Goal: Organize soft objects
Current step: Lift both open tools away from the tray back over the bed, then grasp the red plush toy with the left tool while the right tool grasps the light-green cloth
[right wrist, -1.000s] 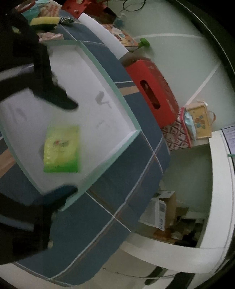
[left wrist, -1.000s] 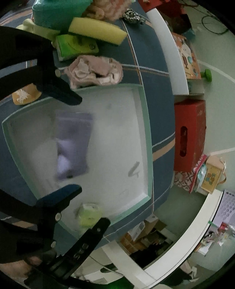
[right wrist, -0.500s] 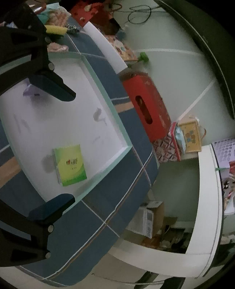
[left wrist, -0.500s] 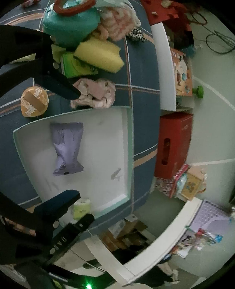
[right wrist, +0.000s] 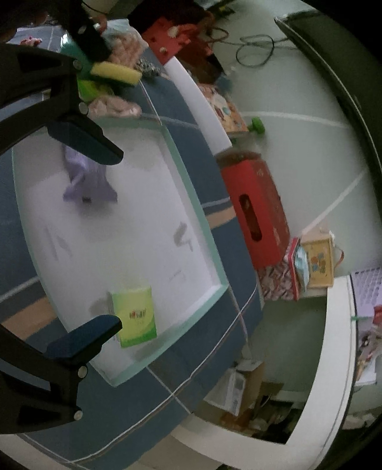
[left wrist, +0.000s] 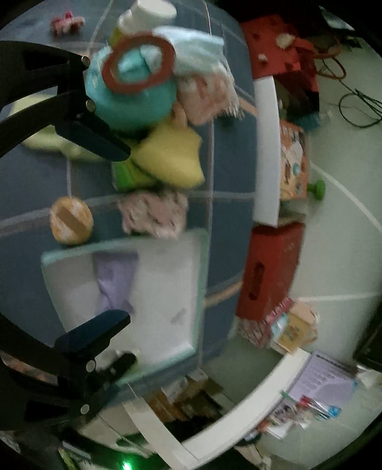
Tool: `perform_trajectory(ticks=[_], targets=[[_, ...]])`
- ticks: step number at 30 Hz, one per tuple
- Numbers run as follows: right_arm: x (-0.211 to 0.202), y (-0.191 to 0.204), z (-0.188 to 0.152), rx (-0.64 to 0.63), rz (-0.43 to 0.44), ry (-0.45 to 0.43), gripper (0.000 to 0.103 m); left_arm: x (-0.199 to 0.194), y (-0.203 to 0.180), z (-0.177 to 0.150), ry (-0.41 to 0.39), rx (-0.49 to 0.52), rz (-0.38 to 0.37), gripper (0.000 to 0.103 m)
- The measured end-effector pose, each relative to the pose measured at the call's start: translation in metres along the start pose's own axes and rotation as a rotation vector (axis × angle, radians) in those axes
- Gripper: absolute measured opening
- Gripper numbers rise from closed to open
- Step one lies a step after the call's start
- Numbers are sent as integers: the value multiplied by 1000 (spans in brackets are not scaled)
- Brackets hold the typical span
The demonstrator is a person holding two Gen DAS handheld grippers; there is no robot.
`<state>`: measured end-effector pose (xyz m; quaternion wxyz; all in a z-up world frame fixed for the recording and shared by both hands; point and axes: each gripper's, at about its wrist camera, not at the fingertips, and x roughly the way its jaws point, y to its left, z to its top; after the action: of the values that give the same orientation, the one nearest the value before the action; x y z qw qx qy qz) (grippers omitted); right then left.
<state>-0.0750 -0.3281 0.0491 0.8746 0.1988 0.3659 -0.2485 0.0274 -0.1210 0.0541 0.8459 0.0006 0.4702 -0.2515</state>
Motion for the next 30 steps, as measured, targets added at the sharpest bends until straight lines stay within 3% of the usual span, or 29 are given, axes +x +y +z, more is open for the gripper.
perform_trajectory(ticks=[3, 8, 18, 24, 30], targets=[[-4, 23, -4, -46, 53, 22, 103, -12, 18, -3, 6, 19, 91, 101], [-8, 63, -16, -123, 165, 66, 103, -49, 70, -4, -65, -39, 231, 101], [-18, 119, -40, -253, 231, 96, 103, -102, 209, -36, -110, -384, 484, 101], [-18, 159, -62, -333, 296, 140, 103, -111, 245, -53, -99, -479, 508, 101], [-12, 196, -90, -430, 344, 194, 103, -96, 250, -56, -63, -478, 473, 101]])
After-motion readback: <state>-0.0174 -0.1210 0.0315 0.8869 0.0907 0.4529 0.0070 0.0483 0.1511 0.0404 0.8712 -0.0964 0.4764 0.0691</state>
